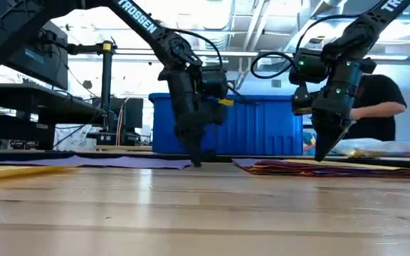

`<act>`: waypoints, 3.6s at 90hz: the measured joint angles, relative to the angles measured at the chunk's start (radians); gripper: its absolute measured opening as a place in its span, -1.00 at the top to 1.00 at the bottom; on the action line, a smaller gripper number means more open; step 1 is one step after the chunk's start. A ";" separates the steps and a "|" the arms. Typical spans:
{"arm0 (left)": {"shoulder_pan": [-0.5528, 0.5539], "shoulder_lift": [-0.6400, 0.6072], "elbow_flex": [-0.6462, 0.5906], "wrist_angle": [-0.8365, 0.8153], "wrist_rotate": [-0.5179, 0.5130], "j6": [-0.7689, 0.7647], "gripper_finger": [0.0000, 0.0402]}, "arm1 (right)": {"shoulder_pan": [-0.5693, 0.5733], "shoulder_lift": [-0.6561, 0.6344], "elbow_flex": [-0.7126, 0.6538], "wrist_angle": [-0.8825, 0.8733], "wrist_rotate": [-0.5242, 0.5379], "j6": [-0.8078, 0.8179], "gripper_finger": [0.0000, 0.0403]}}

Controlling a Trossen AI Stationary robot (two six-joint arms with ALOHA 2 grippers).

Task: Organize paper
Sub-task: Stack the purple colored paper on top of the other purple colored paper

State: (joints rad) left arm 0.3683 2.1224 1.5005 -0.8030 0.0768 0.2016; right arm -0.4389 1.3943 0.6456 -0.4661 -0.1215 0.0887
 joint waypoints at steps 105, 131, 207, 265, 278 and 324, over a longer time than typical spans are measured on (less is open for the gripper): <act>0.118 -0.049 -0.076 -0.056 -0.067 0.058 1.00 | 0.000 0.000 0.002 0.001 -0.001 0.016 1.00; 0.133 -0.077 -0.085 -0.208 -0.166 0.044 1.00 | 0.000 0.000 0.002 0.004 -0.001 0.018 1.00; 0.139 -0.097 -0.074 -0.115 -0.125 0.057 1.00 | -0.002 0.001 0.002 0.001 -0.001 0.016 1.00; 0.236 -0.093 -0.138 -0.167 -0.237 0.007 1.00 | -0.002 0.001 0.002 0.003 -0.001 0.035 1.00; 0.242 -0.092 -0.137 -0.186 -0.282 -0.009 1.00 | -0.002 0.001 0.002 0.003 -0.001 0.035 1.00; 0.186 -0.222 -0.139 -0.103 -0.263 -0.060 1.00 | -0.002 0.001 0.002 0.007 -0.001 0.034 1.00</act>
State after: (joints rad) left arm 0.5544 1.9006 1.3613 -0.9063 -0.1861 0.1416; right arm -0.4409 1.3949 0.6476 -0.4592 -0.1223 0.1230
